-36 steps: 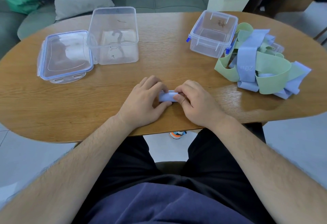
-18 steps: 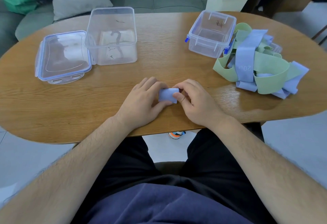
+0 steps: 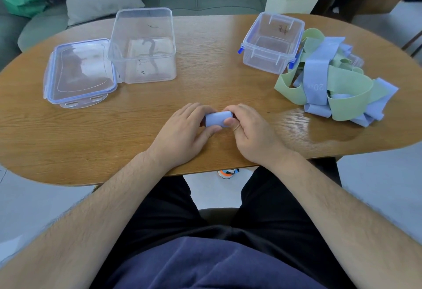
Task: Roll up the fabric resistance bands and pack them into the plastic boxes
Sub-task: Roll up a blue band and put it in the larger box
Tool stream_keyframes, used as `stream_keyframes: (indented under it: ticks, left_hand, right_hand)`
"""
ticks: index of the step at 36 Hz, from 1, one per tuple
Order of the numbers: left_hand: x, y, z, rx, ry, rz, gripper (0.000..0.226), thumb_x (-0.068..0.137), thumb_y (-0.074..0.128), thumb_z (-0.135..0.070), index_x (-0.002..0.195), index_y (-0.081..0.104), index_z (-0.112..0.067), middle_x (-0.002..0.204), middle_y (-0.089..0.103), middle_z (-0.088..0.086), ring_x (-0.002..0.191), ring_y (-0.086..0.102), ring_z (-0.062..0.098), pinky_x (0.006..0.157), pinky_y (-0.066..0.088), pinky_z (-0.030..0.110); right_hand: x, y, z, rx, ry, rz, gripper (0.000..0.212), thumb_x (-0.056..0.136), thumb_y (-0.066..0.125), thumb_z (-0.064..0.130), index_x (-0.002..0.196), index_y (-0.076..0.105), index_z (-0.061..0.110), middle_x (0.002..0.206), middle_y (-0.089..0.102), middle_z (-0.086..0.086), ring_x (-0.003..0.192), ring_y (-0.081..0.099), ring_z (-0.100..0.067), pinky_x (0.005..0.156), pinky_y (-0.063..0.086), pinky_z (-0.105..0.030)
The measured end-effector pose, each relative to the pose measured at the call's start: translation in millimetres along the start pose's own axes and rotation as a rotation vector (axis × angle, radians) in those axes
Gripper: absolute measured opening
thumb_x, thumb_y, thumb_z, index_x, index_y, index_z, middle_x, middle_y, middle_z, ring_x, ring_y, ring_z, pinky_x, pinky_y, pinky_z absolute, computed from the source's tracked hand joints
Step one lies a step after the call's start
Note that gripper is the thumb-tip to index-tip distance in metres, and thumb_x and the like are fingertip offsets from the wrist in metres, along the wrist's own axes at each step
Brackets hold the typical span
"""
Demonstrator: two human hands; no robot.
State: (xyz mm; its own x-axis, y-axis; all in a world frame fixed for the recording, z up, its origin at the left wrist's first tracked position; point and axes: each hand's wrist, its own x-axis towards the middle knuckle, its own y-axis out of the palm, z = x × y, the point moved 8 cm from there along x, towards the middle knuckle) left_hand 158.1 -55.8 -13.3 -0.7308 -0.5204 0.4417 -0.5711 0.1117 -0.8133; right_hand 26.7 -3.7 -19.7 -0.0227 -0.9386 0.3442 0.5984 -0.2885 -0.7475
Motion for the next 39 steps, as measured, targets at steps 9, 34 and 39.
stream_keyframes:
  ticks: [9,34,39]
  left_hand:
    - [-3,-11,-1,-0.024,-0.023,-0.135,0.040,0.102,0.049,-0.038,0.113,0.056,0.000,0.103,0.065,0.011,0.095,0.055,0.019,0.086,0.039,0.022]
    - [4,-44,4,-0.195,-0.103,-0.286,0.022,0.097,0.060,-0.024,0.106,0.061,-0.004,0.091,0.056,-0.003,0.082,0.049,0.014,0.081,0.039,0.020]
    - [2,-69,22,-0.388,-0.278,-0.424,0.023,0.090,0.071,-0.033,0.102,0.064,-0.016,0.090,0.063,-0.005,0.081,0.057,0.017,0.072,0.044,0.023]
  right_hand:
    - [1,-8,16,0.244,0.050,-0.023,0.025,0.103,0.057,0.029,0.121,0.062,0.013,0.099,0.061,-0.001,0.088,0.056,-0.011,0.080,0.044,-0.016]
    - [50,-21,39,0.468,0.277,0.055,0.006,0.091,0.074,0.021,0.093,0.076,0.016,0.073,0.069,0.012,0.066,0.057,-0.001,0.068,0.046,-0.017]
    - [64,-2,42,0.652,0.376,0.184,0.021,0.103,0.056,0.024,0.091,0.072,0.019,0.062,0.057,0.013,0.060,0.049,-0.002,0.061,0.041,-0.019]
